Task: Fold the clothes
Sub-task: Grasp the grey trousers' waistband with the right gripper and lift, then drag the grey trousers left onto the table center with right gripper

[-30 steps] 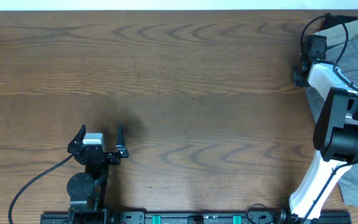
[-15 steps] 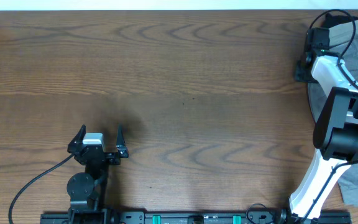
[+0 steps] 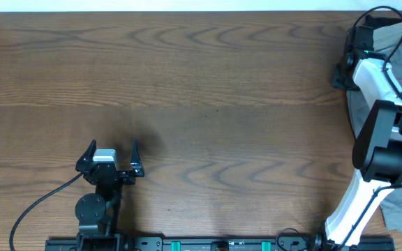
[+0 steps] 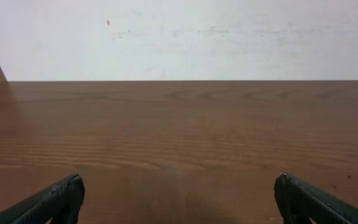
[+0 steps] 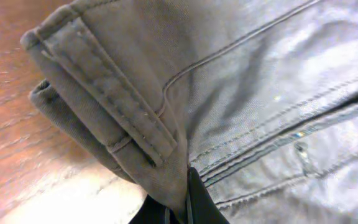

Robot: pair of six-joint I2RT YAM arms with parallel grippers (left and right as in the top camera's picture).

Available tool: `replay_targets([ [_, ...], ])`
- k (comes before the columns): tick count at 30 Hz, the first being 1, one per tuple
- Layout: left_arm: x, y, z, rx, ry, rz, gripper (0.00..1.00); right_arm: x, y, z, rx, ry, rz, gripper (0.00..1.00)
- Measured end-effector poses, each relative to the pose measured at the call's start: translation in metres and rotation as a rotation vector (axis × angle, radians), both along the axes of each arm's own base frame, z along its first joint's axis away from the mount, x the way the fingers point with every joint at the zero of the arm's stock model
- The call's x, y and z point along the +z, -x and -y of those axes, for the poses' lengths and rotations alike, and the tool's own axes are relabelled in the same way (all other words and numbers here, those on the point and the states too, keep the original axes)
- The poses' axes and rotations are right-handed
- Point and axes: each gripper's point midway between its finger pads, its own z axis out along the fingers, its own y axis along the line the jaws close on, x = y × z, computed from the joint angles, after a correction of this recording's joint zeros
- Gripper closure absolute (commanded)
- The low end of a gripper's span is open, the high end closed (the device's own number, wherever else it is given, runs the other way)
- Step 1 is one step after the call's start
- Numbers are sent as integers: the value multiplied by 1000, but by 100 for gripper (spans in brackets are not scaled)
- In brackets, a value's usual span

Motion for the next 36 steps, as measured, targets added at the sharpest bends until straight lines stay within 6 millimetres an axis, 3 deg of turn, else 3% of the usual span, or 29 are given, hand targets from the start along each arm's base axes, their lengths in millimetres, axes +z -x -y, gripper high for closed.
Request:
replay_targets([
  [6, 0, 0, 0, 0, 0, 0, 2, 26, 2, -7, -2, 0, 35, 99],
  [10, 0, 0, 0, 0, 0, 0, 2, 31, 3, -17, 19, 5, 27, 99],
  [13, 0, 0, 0, 0, 0, 0, 2, 38, 0, -30, 45, 11, 36, 99],
  [19, 0, 0, 0, 0, 0, 0, 2, 71, -9, -69, 127, 14, 106, 99],
  [22, 0, 0, 0, 0, 0, 0, 2, 84, -14, -103, 200, -19, 145, 99],
  [29, 0, 0, 0, 0, 0, 0, 2, 80, -15, -201, 415, -203, 153, 99],
  [36, 0, 0, 0, 0, 0, 0, 2, 80, 7, -315, 660, -350, 137, 99],
])
